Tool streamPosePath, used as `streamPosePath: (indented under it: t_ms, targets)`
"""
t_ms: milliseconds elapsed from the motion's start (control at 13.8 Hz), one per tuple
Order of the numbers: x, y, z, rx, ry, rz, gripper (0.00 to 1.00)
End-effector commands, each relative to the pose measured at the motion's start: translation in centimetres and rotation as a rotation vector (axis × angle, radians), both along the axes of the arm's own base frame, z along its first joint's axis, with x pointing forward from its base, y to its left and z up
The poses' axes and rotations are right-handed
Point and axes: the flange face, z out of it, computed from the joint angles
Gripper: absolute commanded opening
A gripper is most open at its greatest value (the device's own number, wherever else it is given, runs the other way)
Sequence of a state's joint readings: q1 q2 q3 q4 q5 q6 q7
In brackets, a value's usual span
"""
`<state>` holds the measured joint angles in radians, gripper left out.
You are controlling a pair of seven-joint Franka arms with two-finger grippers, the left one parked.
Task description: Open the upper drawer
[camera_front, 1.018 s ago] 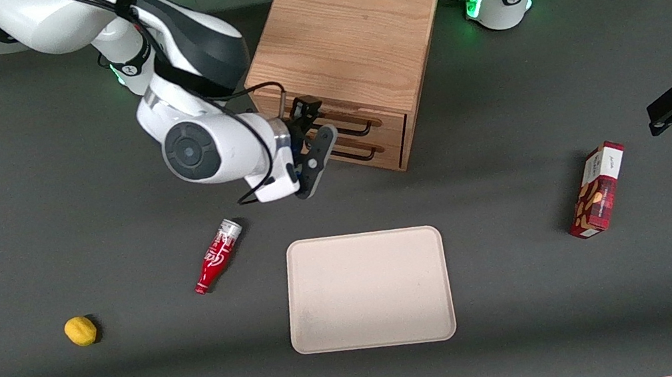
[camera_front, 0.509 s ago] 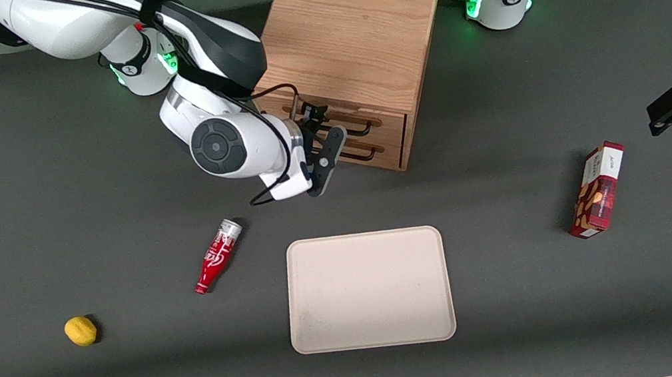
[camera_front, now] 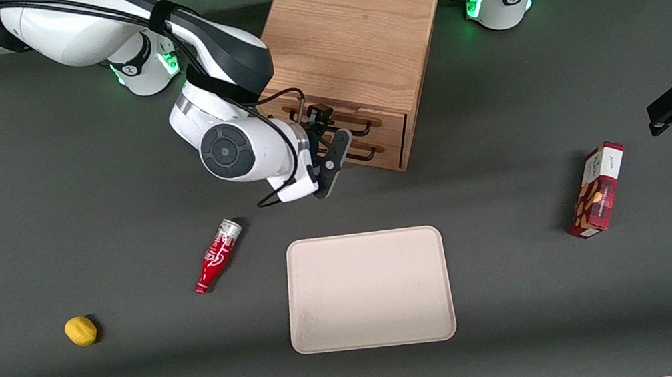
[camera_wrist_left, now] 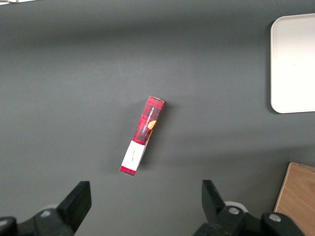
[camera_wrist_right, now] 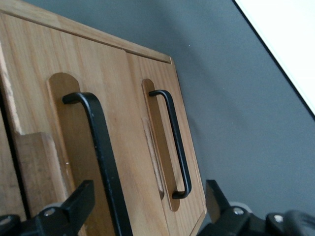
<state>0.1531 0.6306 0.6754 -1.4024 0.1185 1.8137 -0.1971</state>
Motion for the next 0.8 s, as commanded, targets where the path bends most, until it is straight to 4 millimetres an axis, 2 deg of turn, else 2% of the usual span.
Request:
streamPosePath:
  t_ms: [0, 509, 727]
  targets:
    - [-0.5, 0.7, -1.1, -0.005, -0.022, -0.015, 1.00]
    - [0.9, -0.1, -2.7, -0.024, -0.042, -0.026, 1.00]
    - [3.4, -1.4, -2.5, -0.014, -0.061, -0.062, 1.00]
